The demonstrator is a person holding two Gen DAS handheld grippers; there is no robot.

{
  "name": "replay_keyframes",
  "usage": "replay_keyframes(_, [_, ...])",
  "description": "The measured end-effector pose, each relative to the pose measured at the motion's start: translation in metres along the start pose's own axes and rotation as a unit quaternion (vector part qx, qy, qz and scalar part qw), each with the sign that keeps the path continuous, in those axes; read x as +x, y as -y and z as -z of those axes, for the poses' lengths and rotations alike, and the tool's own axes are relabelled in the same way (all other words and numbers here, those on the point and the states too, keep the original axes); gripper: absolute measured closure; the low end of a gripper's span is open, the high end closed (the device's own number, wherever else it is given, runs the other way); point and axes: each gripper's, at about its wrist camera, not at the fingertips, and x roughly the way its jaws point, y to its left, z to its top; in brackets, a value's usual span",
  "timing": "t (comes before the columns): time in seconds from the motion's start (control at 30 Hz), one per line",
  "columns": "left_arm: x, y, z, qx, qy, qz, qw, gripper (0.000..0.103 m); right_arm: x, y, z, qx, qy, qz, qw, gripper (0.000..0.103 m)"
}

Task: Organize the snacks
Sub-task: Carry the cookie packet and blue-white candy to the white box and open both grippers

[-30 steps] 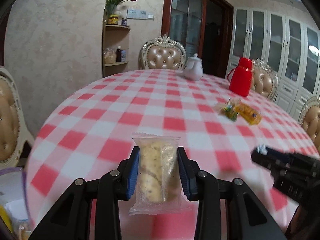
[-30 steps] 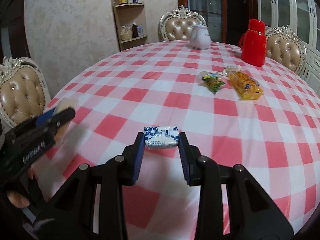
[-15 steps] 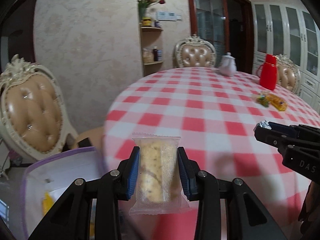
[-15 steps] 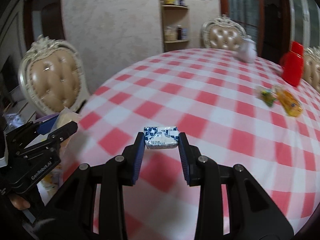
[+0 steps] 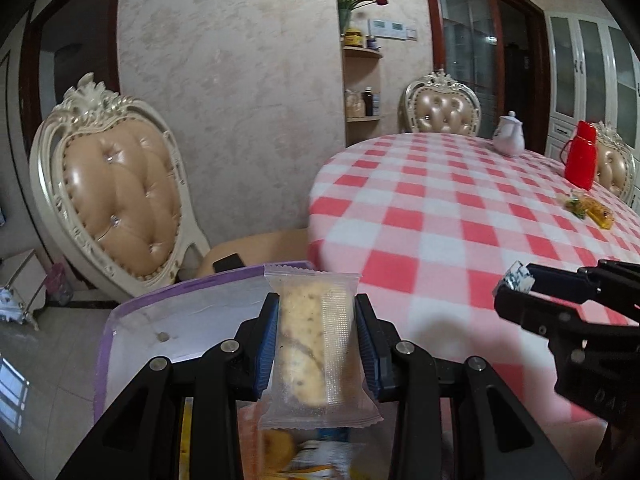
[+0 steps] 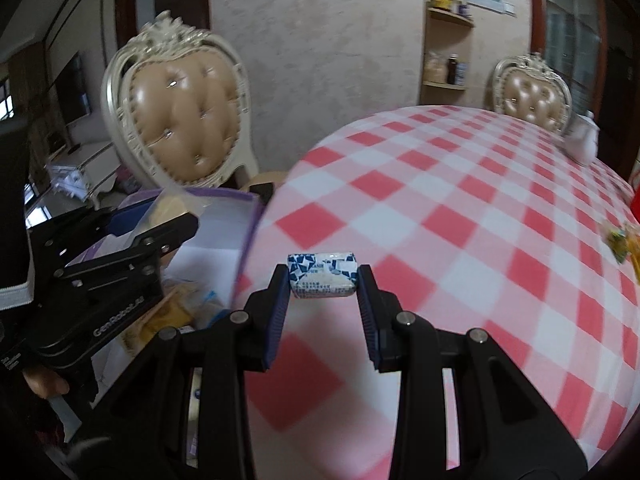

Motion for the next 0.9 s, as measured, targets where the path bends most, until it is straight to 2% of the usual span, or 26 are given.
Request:
replay_keyframes(0.37, [0.010, -0.050, 0.016, -0.028, -0.021, -0.032, 0.9989, 0.065, 0.029, -0.068, -0.001, -0.058, -0.024, -0.042, 0.997, 0.065])
replay_keyframes(0.73, [0.016, -0.084, 0.024, -0.053, -0.034, -0.068, 0.9957, 0.065, 0.049, -0.115, 0.003, -0.102, -0.045, -0.075, 0.991, 0.065])
replay_keyframes(0.8, [0.014, -0.087, 0.024, -0.059, -0.035, -0.082, 0.9942, 0.061, 0.050, -0.118, 0.003, -0.105, -0.046, -0.086, 0.990, 0.063])
replay_keyframes(0.83, [0.013, -0.089, 0.023, -0.063, -0.033, -0.091, 0.9933, 0.054, 0.049, -0.118, 0.003, -0.104, -0.045, -0.092, 0.989, 0.061])
replay_keyframes(0.87, [0.011, -0.089, 0.022, -0.066, -0.029, -0.099, 0.9924, 0.043, 0.047, -0.117, 0.003, -0.100, -0.042, -0.093, 0.990, 0.055])
replay_keyframes(0.9, [0.009, -0.089, 0.021, -0.068, -0.026, -0.106, 0.9917, 0.037, 0.045, -0.115, 0.003, -0.097, -0.039, -0.092, 0.990, 0.050])
